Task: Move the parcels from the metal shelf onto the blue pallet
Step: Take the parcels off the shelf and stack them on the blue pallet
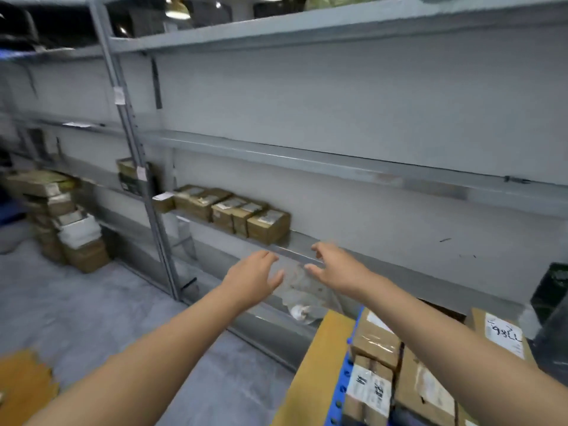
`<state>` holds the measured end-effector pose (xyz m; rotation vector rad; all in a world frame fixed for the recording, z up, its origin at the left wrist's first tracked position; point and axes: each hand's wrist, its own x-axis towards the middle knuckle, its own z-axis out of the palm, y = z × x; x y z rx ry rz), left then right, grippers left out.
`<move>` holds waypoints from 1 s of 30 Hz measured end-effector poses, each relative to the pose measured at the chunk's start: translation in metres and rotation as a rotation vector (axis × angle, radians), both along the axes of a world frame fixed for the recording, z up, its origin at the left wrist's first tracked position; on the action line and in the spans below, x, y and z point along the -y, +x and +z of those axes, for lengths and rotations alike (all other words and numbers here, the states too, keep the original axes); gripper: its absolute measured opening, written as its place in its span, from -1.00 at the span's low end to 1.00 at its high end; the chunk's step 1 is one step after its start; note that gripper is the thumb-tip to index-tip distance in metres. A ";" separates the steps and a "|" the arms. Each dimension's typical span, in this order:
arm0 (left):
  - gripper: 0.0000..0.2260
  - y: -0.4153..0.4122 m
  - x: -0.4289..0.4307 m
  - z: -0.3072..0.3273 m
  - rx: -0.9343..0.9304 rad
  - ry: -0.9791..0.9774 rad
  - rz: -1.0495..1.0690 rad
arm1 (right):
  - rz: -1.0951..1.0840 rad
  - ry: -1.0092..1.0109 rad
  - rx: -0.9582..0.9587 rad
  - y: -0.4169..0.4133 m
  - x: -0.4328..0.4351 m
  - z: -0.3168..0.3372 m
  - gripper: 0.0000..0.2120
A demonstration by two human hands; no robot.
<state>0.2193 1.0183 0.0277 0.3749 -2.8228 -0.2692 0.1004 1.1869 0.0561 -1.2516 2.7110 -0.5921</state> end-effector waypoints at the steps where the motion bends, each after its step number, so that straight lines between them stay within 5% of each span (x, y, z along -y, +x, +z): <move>1: -0.56 0.012 0.025 0.001 0.012 -0.013 0.020 | 0.024 0.036 -0.022 0.010 0.024 -0.001 -0.49; 15: -0.57 0.151 0.304 0.022 0.013 -0.034 0.245 | 0.126 0.028 -0.137 0.115 0.325 0.020 -0.50; 30: -0.57 0.104 0.446 0.008 0.014 -0.120 0.244 | 0.176 0.033 -0.104 0.066 0.494 -0.007 -0.56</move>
